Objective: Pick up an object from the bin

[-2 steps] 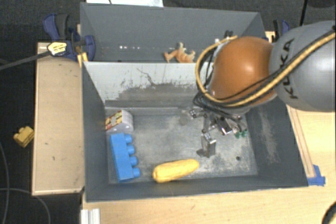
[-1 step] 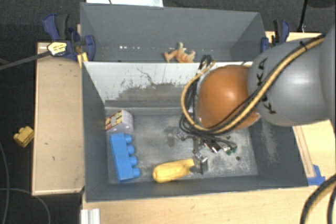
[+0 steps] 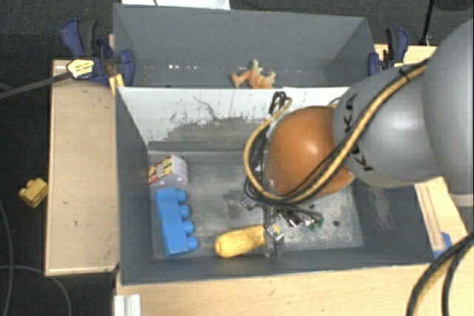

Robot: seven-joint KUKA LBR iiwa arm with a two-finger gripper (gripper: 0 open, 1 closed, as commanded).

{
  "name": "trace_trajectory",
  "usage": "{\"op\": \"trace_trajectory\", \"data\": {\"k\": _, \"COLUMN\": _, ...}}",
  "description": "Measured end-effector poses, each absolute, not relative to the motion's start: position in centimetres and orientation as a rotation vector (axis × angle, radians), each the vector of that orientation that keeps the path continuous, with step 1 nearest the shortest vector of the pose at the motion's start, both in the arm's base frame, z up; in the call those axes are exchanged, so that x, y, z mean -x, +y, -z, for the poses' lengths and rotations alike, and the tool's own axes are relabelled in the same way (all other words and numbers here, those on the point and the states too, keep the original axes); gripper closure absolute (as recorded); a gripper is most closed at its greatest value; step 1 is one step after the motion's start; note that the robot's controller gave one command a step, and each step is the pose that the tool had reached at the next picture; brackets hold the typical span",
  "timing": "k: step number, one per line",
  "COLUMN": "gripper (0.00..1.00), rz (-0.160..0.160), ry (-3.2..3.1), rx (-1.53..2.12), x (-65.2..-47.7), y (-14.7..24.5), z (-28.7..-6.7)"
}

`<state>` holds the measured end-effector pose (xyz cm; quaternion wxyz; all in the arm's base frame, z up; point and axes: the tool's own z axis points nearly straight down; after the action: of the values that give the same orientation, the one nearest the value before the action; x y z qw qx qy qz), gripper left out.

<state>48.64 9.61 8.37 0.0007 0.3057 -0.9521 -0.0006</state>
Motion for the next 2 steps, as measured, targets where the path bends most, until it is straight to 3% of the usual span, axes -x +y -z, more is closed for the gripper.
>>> {"op": "trace_trajectory", "data": {"k": 1, "gripper": 1.00, "rz": 0.001, "ry": -2.927, "rx": -1.138, "x": -48.21, "y": 11.56, "z": -7.01}}
{"op": "trace_trajectory", "data": {"k": 2, "gripper": 1.00, "rz": 0.002, "ry": -2.929, "rx": -1.132, "x": -48.21, "y": 11.55, "z": -7.01}}
